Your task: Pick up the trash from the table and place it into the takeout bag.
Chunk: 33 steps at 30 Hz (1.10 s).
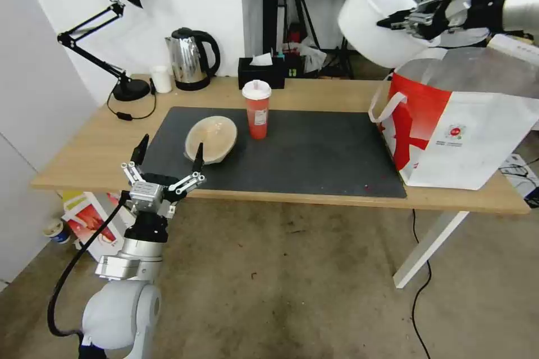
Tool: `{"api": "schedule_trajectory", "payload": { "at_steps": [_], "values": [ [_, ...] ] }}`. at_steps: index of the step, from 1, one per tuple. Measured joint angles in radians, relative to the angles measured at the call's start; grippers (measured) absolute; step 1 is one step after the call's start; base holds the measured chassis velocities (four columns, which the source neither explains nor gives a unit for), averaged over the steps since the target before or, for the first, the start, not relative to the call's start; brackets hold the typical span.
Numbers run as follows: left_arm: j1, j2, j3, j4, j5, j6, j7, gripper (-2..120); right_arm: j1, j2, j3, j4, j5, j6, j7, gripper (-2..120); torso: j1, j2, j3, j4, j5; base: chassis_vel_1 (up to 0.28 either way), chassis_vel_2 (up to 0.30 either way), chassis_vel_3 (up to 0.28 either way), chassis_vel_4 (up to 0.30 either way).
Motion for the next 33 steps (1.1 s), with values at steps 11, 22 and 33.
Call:
{"api": "schedule_trajectory", "payload": {
  "at_steps": [11,22,33],
  "values": [
    [-0.004,0.000,0.002,0.007,0.002,0.000,0.000,100,0.002,0.022,-0.006,-0.061,-0.053,0.003,-0.044,0,0.000,0.000,0.000,0.0001,-0.0002,0.000,0.000,0.000,0.000],
    [-0.006,-0.001,0.002,0.010,0.003,0.000,0.000,100,0.007,0.041,-0.021,-0.133,-0.136,0.022,-0.095,0,0.000,0.000,0.000,0.0000,-0.0001,0.000,0.000,0.000,0.000],
    [-0.006,0.000,0.001,0.011,0.003,-0.002,0.001,100,0.031,0.081,-0.058,-0.170,-0.187,0.029,-0.134,0,0.000,0.000,0.000,0.0000,0.0000,0.000,0.000,0.000,0.000]
  ]
}}
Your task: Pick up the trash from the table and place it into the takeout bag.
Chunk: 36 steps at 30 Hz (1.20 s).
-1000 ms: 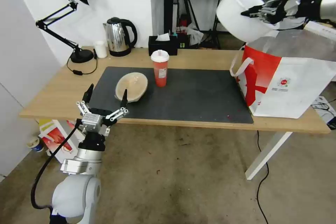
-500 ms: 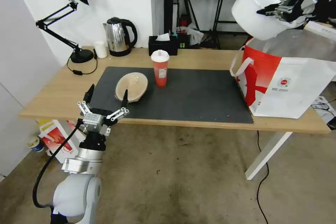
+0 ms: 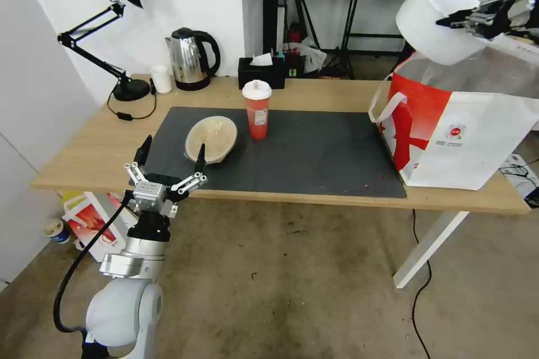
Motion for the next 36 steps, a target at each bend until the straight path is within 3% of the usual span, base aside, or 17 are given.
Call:
{"api": "schedule_trajectory", "payload": {
  "at_steps": [9,19,30,36],
  "values": [
    [-0.002,-0.003,0.002,0.007,0.001,-0.003,0.001,100,0.066,0.039,-0.087,-0.012,-0.041,0.004,-0.039,0,0.000,0.000,0.000,0.0000,-0.0001,0.000,0.000,0.000,0.000],
    [-0.007,-0.004,0.002,0.010,0.002,-0.004,0.001,100,0.055,0.081,-0.104,0.006,-0.062,0.010,-0.043,0,0.000,0.000,0.000,0.0000,0.0000,0.000,0.000,0.000,0.000],
    [-0.005,-0.002,-0.005,0.010,0.001,-0.005,0.003,100,0.049,0.071,-0.105,0.013,-0.074,0.011,-0.014,1,0.000,0.000,0.000,0.0001,-0.0001,0.000,0.000,0.000,0.000],
    [-0.006,-0.002,-0.008,0.010,-0.001,-0.006,0.004,100,0.052,0.057,-0.101,0.012,-0.076,0.010,-0.005,24,0.000,0.000,0.000,0.0001,-0.0002,0.000,0.000,0.000,0.000]
  ]
}}
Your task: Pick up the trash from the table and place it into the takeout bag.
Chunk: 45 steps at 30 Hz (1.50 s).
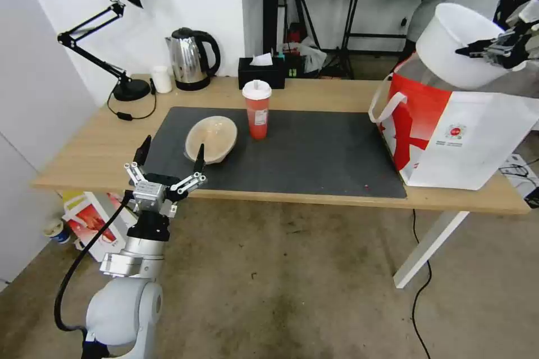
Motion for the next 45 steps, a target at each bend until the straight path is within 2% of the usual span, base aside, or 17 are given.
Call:
{"api": "schedule_trajectory", "payload": {
  "at_steps": [8,10,11,13,14,17,20,21,23,28,32,34,35,36,39,41,45],
  "values": [
    [-0.002,0.002,-0.006,-0.001,-0.002,0.000,0.002,100,0.004,-0.014,0.003,-0.006,0.000,-0.004,0.000,54,0.000,0.000,0.000,0.0000,0.0000,0.000,0.000,0.000,0.000],
    [-0.002,0.002,-0.006,-0.001,-0.002,0.000,0.002,100,0.005,-0.014,0.003,-0.006,0.000,-0.004,0.000,55,0.000,0.000,0.000,0.0000,0.0000,0.000,0.000,0.000,0.000],
    [-0.002,0.002,-0.007,-0.003,-0.002,0.000,0.002,100,0.006,-0.017,0.003,-0.010,0.000,-0.004,0.000,64,0.000,0.000,0.000,0.0000,0.0001,0.000,0.000,0.000,0.000],
    [-0.002,0.003,-0.008,-0.003,-0.002,0.000,0.002,100,0.008,-0.019,0.003,-0.012,0.001,-0.005,-0.001,72,0.000,0.000,0.000,0.0000,0.0000,0.000,0.000,0.000,0.000],
    [-0.002,0.003,-0.008,-0.003,-0.002,0.000,0.002,100,0.008,-0.019,0.003,-0.012,0.001,-0.005,-0.001,72,0.000,0.000,0.000,0.0000,0.0000,0.000,0.000,0.000,0.000],
    [-0.002,0.003,-0.009,-0.004,-0.003,0.000,0.002,100,0.009,-0.019,0.004,-0.013,0.002,-0.005,-0.001,87,0.000,0.000,0.000,0.0000,0.0000,0.000,0.000,0.000,0.000],
    [-0.003,0.003,-0.009,-0.004,-0.003,0.000,0.003,100,0.009,-0.019,0.010,-0.007,0.021,-0.005,0.019,93,0.000,0.000,0.000,-0.0002,0.0002,0.000,0.000,0.000,0.000],
    [-0.005,0.002,-0.009,-0.002,-0.003,0.000,0.003,100,0.008,-0.016,0.026,0.019,0.080,-0.005,0.080,98,0.000,0.000,0.000,-0.0001,0.0001,0.000,0.000,0.000,0.000],
    [-0.011,0.000,-0.009,0.003,-0.003,0.000,0.003,100,0.004,-0.012,0.050,0.056,0.144,-0.007,0.154,100,0.000,0.000,0.000,0.0001,-0.0001,0.000,0.000,0.000,0.000],
    [-0.015,-0.004,-0.008,0.004,-0.003,0.001,0.003,100,0.002,-0.005,0.069,0.099,0.187,-0.006,0.216,100,0.000,0.000,0.000,0.0001,-0.0002,0.000,0.000,0.000,0.000],
    [-0.020,-0.010,-0.006,0.007,-0.003,0.003,0.003,100,-0.005,0.028,0.097,0.203,0.253,0.024,0.350,100,0.000,0.000,0.000,0.0000,-0.0001,0.000,0.000,0.000,0.000],
    [-0.022,-0.011,-0.006,0.008,-0.004,0.003,0.003,100,-0.006,0.038,0.101,0.231,0.265,0.033,0.378,100,0.000,0.000,0.000,0.0000,0.0001,0.000,0.000,0.000,0.000],
    [-0.024,-0.014,-0.006,0.009,-0.005,0.003,0.003,100,-0.008,0.066,0.103,0.284,0.283,0.051,0.434,100,0.000,0.000,0.000,0.0000,-0.0002,0.000,0.000,0.000,0.000],
    [-0.024,-0.014,-0.006,0.009,-0.005,0.003,0.003,100,-0.008,0.066,0.103,0.284,0.283,0.051,0.434,100,0.000,0.000,0.000,0.0000,-0.0002,0.000,0.000,0.000,0.000],
    [-0.030,-0.022,-0.007,0.012,-0.007,0.004,0.002,100,-0.006,0.154,0.089,0.419,0.292,0.092,0.542,100,0.000,0.000,0.000,-0.0001,0.0000,0.000,0.000,0.000,0.000],
    [-0.031,-0.023,-0.007,0.012,-0.008,0.005,0.002,100,-0.003,0.173,0.082,0.443,0.292,0.098,0.557,100,0.000,0.000,0.000,-0.0002,0.0000,0.000,0.000,0.000,0.000],
    [-0.030,-0.028,0.005,0.016,-0.007,0.005,0.002,100,0.008,0.284,0.051,0.572,0.272,0.130,0.622,100,0.000,0.000,0.000,-0.0001,0.0001,0.000,0.000,0.000,0.000]
  ]
}}
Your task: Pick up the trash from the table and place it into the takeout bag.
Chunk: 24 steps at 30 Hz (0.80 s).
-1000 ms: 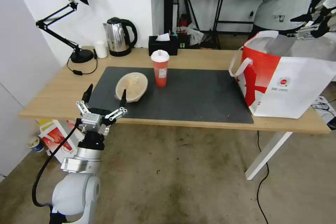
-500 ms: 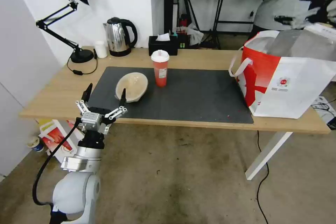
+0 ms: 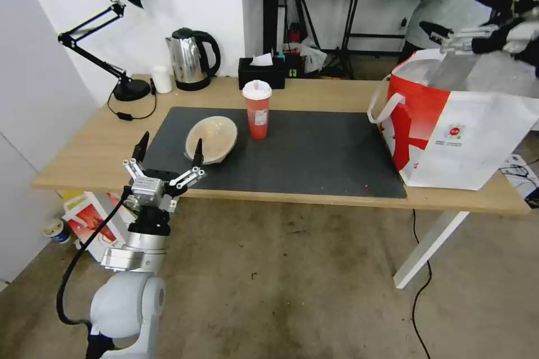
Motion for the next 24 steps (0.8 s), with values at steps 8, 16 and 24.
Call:
{"api": "schedule_trajectory", "payload": {
  "at_steps": [8,16,24],
  "values": [
    [-0.002,-0.001,-0.020,0.008,-0.016,-0.001,-0.004,100,0.122,0.230,-0.187,0.190,-0.144,0.056,0.096,100,0.000,0.000,0.000,0.0001,0.0003,0.000,0.000,0.000,0.000],
    [-0.002,0.000,-0.030,0.024,-0.030,-0.014,-0.006,100,0.094,0.505,-0.298,0.356,-0.365,0.117,0.116,100,0.000,0.000,0.000,0.0000,-0.0002,0.000,0.000,0.000,0.000],
    [-0.013,-0.001,-0.023,0.039,-0.030,-0.015,-0.007,100,0.087,0.718,-0.395,0.375,-0.590,0.177,0.126,100,0.000,0.000,0.000,0.0001,0.0000,0.000,0.000,0.000,0.000]
  ]
}}
